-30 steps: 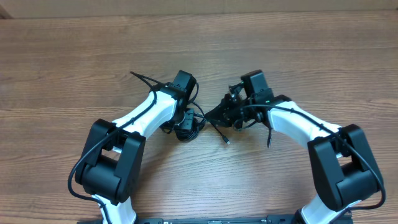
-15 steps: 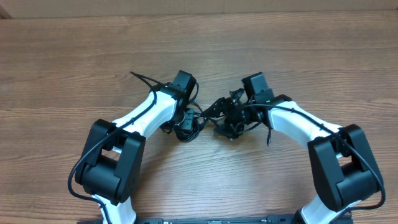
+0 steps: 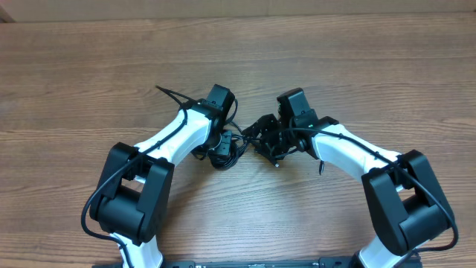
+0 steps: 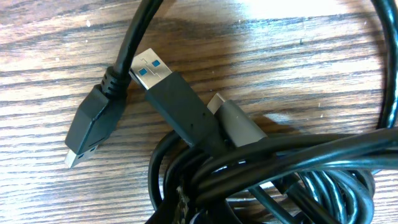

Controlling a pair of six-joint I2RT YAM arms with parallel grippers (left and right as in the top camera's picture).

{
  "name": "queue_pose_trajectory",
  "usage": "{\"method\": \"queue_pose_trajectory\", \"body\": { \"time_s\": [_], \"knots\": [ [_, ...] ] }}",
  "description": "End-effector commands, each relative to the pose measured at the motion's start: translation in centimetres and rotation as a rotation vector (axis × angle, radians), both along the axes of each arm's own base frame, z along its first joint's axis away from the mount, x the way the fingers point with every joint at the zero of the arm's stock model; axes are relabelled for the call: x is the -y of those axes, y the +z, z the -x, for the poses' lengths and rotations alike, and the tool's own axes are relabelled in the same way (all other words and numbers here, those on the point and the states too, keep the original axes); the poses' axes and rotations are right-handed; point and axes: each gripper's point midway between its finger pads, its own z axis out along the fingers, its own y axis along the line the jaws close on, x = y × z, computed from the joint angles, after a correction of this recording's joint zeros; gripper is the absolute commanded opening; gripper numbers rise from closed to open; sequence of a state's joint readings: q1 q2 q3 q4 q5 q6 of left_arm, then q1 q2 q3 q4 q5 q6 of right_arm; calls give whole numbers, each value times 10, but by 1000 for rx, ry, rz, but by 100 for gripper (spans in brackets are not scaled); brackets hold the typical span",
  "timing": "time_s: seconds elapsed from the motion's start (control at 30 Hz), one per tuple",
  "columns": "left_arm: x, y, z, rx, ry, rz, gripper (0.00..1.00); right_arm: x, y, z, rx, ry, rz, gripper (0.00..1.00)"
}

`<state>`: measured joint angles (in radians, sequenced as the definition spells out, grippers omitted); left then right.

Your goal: Untangle cables

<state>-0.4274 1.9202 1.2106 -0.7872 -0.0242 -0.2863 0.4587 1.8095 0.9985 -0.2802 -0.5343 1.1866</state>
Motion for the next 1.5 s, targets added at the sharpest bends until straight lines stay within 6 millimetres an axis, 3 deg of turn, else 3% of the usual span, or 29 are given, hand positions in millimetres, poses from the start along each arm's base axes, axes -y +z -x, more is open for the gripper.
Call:
{"method": "queue_pose_trajectory", "body": {
  "time_s": [0.0,0.07,0.1,0.17,0.23,0.43,0.57,0.67,0.8,1.03,1.17,1.27,1.47],
  "knots": [
    [-19,-10,4,-7,28,-68,4,-8,-1,0,5,-33,24,57],
    [-19,-10,4,-7,27,-69,5,-15,-1,1,19,-35,32,54],
    [-19,-10,4,-7,27,-68,4,-16,-1,2,23,-32,35,45],
    [-19,-10,4,-7,27,-69,4,-14,-4,6,11,-22,48,4],
    [-19,-10,4,-10,27,-70,4,-11,-7,12,-13,-10,64,4],
    [-19,-10,5,-10,27,-70,13,-8,18,10,56,179,-128,4],
    [-19,-10,5,-10,28,-70,12,-3,20,7,80,199,-144,4],
    [-19,-10,5,-11,27,-71,12,4,24,3,77,189,-170,4],
    [-19,-10,5,-11,27,-71,11,30,24,-16,82,113,-174,4],
    [-19,-10,5,-11,28,-70,11,44,29,-24,58,61,-209,4],
    [-19,-10,5,-11,28,-70,11,69,32,-37,54,-9,-231,4],
    [-19,-10,5,-11,27,-71,11,77,26,-39,74,-9,-192,4],
    [-19,-10,5,-11,27,-71,11,107,-12,-15,3,12,55,5]
  ]
}}
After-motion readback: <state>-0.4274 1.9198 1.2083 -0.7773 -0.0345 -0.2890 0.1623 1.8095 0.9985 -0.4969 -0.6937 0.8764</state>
